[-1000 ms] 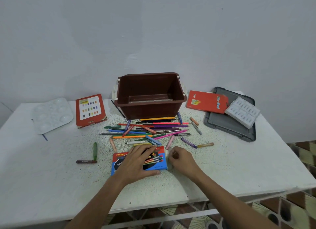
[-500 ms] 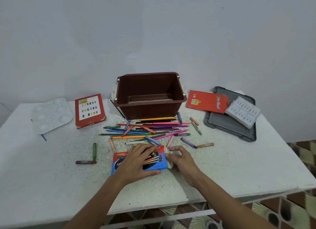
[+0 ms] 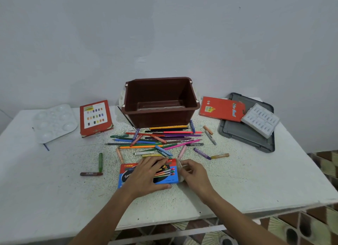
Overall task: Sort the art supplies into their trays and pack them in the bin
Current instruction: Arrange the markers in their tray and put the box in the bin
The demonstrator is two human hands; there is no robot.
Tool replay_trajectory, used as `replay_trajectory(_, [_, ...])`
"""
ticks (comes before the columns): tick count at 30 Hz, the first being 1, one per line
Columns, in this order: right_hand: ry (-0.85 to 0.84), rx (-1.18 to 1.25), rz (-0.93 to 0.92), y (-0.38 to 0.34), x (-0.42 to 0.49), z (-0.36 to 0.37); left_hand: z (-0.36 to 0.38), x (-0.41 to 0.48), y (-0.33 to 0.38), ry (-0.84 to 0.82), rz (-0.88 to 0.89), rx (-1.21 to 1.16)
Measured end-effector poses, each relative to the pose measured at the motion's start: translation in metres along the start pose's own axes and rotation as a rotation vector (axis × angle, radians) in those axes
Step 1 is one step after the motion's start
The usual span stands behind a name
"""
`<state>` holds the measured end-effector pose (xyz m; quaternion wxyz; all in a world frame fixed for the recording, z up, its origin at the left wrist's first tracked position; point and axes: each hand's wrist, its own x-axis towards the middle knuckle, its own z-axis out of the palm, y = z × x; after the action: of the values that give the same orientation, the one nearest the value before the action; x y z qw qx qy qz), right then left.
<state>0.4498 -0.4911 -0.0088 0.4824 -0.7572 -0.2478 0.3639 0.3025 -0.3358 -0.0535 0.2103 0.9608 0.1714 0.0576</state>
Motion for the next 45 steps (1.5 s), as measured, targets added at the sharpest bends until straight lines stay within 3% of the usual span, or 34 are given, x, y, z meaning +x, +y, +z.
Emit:
replay_trajectory(5, [-0.019,0.050,-0.130,0.009,-0.004,0.002,-0.002,0.001,-0.001,0.041,-0.002,-0.016])
replay_trajectory(13, [-0.050,0.144,-0.134,0.006,-0.008,0.002,-0.004,0.001,0.000,0.037,0.008,-0.034])
replay_trajectory(28, [-0.065,0.400,0.064,-0.001,-0.004,0.005,-0.005,0.002,-0.001,0.047,0.020,-0.036])
replay_trajectory(40, [-0.053,0.187,0.032,0.002,0.002,0.003,-0.002,0.001,0.000,0.026,0.024,-0.017])
replay_trajectory(45, [-0.128,0.249,0.050,0.003,0.003,-0.002,-0.002,0.003,0.000,0.046,0.021,-0.022])
